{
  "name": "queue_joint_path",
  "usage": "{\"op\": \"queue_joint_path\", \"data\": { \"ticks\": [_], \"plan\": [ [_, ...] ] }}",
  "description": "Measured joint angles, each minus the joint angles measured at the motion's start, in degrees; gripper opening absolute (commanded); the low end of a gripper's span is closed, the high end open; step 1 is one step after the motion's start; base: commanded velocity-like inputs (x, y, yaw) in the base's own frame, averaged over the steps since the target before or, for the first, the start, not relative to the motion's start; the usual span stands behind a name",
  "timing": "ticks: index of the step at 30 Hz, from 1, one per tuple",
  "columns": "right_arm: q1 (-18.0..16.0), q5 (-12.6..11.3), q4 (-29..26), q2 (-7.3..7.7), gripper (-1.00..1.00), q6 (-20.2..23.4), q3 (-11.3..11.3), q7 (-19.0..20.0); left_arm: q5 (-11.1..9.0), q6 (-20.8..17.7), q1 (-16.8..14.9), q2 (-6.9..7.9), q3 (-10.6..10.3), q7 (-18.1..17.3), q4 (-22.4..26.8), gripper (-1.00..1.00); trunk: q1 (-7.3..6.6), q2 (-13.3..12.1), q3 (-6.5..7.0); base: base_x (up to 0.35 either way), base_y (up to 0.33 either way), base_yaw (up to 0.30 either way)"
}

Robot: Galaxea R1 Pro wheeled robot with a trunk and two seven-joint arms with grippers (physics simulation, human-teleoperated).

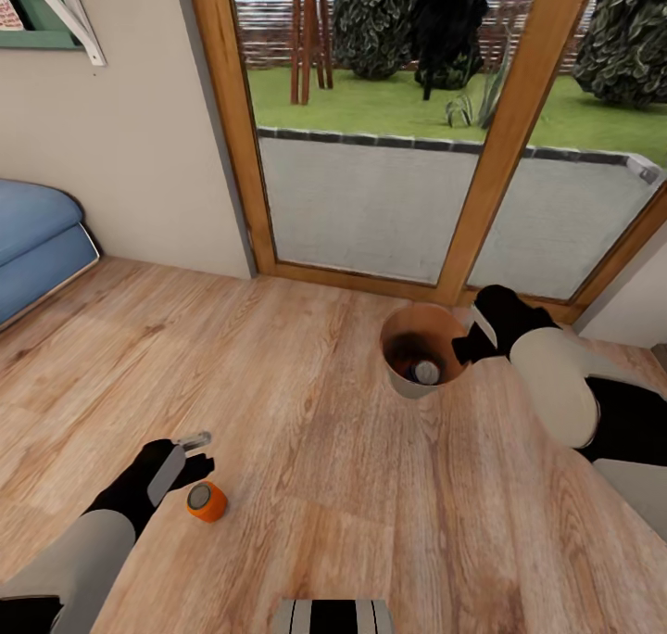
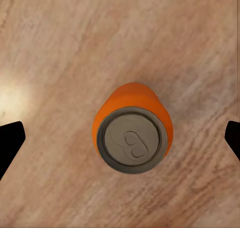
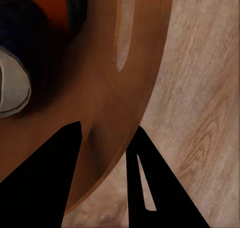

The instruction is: Put the three can of soda from the living room inside the tash can in the kitchen.

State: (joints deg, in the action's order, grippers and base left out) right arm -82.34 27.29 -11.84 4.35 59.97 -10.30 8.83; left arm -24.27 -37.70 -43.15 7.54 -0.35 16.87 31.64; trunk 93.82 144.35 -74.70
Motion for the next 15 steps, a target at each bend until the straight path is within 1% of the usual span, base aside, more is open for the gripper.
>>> {"op": "queue_joint_path", "data": {
  "ticks": [2, 4, 8, 11, 15],
  "plan": [
    [-0.37, -0.65, 0.51, 0.07, -1.00, 0.03, -0.19, 0.07, 0.00, 0.00, 0.00, -0.09, 0.00, 0.03, 0.02, 1.00, 0.00, 0.00, 0.00, 0.000, 0.000, 0.000],
    [-0.77, -0.55, 0.97, 0.16, -1.00, 0.03, -0.24, 0.07, 0.01, -0.01, 0.00, -0.17, 0.00, 0.07, 0.04, 1.00, 0.00, 0.00, 0.00, 0.000, 0.000, 0.000],
    [-0.96, 0.09, 1.25, 0.19, -1.00, 0.02, -0.11, 0.00, 0.03, -0.01, 0.00, -0.22, 0.00, 0.11, 0.02, 1.00, 0.12, 0.04, -0.89, 0.000, 0.000, 0.000],
    [-1.00, -0.05, 1.35, 0.15, -1.00, 0.02, -0.09, 0.02, 0.04, -0.01, 0.00, -0.24, 0.00, 0.11, 0.01, 1.00, 0.19, 0.08, -1.55, 0.000, 0.000, 0.000],
    [-1.01, -0.12, 1.41, -0.28, -1.00, 0.03, 0.00, 0.02, 0.01, -0.01, 0.00, -0.25, 0.00, 0.10, 0.04, 1.00, 0.30, 0.14, -2.44, 0.000, 0.000, 0.000]
  ]
}}
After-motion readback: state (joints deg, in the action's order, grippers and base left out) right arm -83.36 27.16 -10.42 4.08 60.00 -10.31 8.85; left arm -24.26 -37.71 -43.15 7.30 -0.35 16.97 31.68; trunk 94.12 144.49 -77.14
